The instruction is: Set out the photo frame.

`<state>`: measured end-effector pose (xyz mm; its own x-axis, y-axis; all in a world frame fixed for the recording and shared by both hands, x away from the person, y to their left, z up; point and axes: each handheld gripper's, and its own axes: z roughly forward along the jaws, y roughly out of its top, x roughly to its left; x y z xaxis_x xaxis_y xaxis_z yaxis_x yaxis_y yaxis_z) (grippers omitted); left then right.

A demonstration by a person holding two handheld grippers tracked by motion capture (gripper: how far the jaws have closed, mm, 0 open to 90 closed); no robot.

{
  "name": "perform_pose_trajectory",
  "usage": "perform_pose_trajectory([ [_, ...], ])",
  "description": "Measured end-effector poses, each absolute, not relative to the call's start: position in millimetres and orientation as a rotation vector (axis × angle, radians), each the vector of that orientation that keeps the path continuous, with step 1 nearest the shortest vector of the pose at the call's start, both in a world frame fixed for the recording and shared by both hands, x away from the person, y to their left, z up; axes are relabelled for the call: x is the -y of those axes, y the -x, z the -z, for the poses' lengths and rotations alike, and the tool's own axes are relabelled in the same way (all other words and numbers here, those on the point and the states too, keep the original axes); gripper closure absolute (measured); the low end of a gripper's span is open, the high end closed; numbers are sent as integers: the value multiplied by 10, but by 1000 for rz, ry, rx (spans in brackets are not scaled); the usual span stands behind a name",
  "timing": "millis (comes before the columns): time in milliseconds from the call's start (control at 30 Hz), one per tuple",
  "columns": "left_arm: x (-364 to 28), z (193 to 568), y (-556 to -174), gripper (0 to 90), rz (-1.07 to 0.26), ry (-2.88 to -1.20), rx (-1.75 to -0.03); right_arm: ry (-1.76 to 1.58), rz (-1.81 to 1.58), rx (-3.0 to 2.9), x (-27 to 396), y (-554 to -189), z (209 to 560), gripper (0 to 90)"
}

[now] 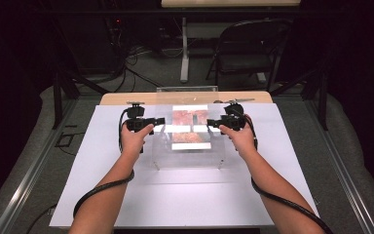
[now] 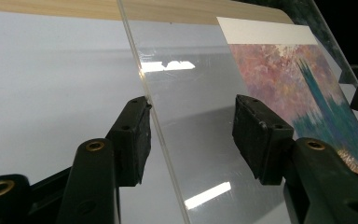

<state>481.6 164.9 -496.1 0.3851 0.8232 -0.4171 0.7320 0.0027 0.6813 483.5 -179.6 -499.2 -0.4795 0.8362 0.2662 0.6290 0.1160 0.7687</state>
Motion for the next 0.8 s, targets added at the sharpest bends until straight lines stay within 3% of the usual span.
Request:
perform_pose_trajectory([
  [667, -1679, 4825, -4653, 527, -160, -1725, -1324, -1390, -1302, -2127, 1827, -4642, 4848, 342],
  [800, -1690, 4792, -4613, 539, -168, -1728, -1310, -1382, -1309, -2124, 1855, -4608, 4808, 390],
])
